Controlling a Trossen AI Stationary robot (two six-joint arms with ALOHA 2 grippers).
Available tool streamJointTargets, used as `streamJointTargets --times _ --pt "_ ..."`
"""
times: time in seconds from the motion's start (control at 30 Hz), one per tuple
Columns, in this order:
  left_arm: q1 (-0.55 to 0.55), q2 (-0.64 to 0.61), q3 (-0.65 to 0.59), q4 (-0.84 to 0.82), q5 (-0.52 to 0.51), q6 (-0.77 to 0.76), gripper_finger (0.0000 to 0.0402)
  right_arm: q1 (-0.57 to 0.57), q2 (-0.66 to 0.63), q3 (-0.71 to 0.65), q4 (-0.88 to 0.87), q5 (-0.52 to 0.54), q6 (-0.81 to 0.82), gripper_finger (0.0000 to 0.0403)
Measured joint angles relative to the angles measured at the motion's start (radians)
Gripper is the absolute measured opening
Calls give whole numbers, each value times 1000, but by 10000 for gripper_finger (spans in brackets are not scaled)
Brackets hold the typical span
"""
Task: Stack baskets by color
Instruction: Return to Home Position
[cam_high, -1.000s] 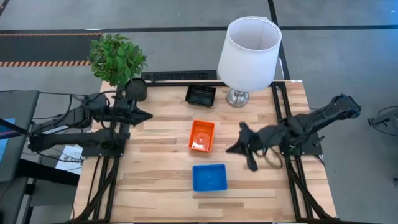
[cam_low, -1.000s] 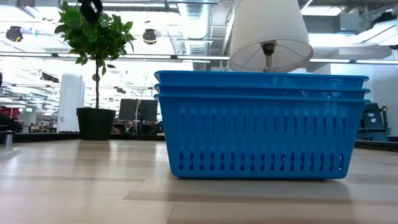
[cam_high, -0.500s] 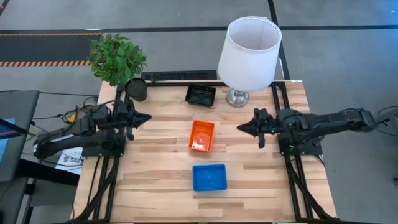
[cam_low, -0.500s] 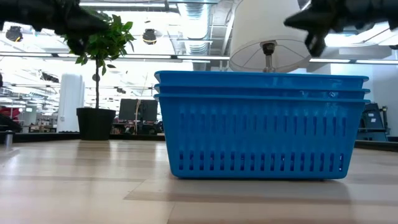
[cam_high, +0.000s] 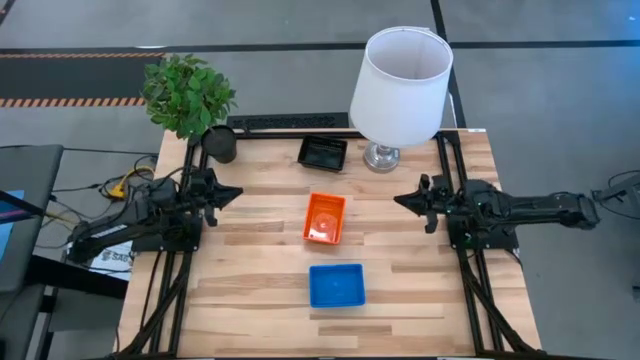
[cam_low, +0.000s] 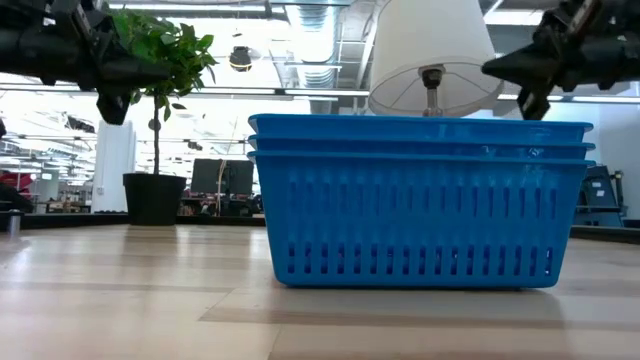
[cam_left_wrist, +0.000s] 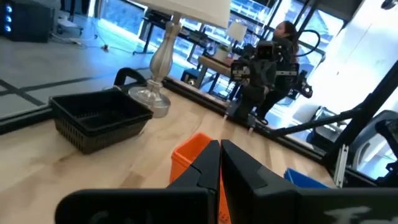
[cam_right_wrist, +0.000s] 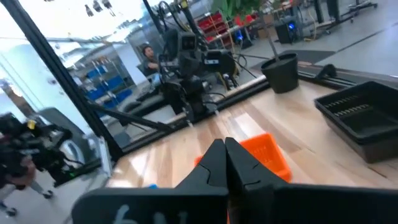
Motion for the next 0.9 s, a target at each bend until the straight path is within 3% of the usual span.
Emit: streamJointTargets --times 0.3,0.5,0.67,0.9 --pt "0 -8 -146 237 18 -58 0 -14 -217 -6 -205 26 -19 3" --pt "0 -7 -162 267 -2 -64 0 -14 -309 -125 -111 25 11 3" --pt "0 -4 -162 219 -22 -1 0 -23 -304 -147 -141 23 9 3" --pt "0 0 -162 225 -70 139 0 -32 -266 -147 -156 -10 -226 22"
